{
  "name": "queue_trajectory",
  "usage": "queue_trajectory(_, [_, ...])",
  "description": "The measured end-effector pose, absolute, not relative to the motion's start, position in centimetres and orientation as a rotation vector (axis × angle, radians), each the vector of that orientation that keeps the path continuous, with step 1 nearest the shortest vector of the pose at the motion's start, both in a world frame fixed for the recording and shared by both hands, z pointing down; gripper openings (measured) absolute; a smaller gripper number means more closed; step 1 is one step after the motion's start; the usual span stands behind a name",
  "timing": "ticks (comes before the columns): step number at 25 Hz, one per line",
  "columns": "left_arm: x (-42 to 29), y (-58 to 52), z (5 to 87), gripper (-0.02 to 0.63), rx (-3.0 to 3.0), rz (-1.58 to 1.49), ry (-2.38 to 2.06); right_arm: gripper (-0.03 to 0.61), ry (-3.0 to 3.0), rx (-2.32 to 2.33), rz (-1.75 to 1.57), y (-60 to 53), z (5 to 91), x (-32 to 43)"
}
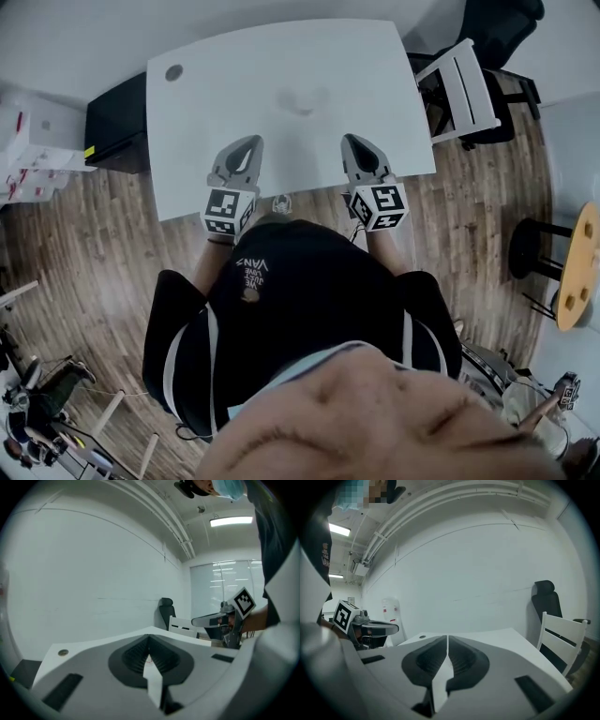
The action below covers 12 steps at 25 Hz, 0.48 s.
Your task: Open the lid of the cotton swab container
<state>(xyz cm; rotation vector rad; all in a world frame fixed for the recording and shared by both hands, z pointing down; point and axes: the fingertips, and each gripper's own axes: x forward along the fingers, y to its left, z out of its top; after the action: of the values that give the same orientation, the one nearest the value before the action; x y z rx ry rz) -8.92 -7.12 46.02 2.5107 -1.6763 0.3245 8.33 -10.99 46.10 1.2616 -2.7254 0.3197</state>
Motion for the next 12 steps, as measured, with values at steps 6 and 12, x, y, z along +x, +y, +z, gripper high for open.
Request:
queue_trajectory(6, [-9.4, -10.3, 46.9, 0.017, 2.543, 0.336, -1.614, 0.013, -2.705, 1.308, 0.331, -13.3, 46.8, 7.5])
queue_trajectory(12, [-9.6, -12.5, 47.6, 0.017, 2.559, 0.324, -1.556, 0.014, -2.683, 1.348, 0.351, -14.5, 47.5, 7.1])
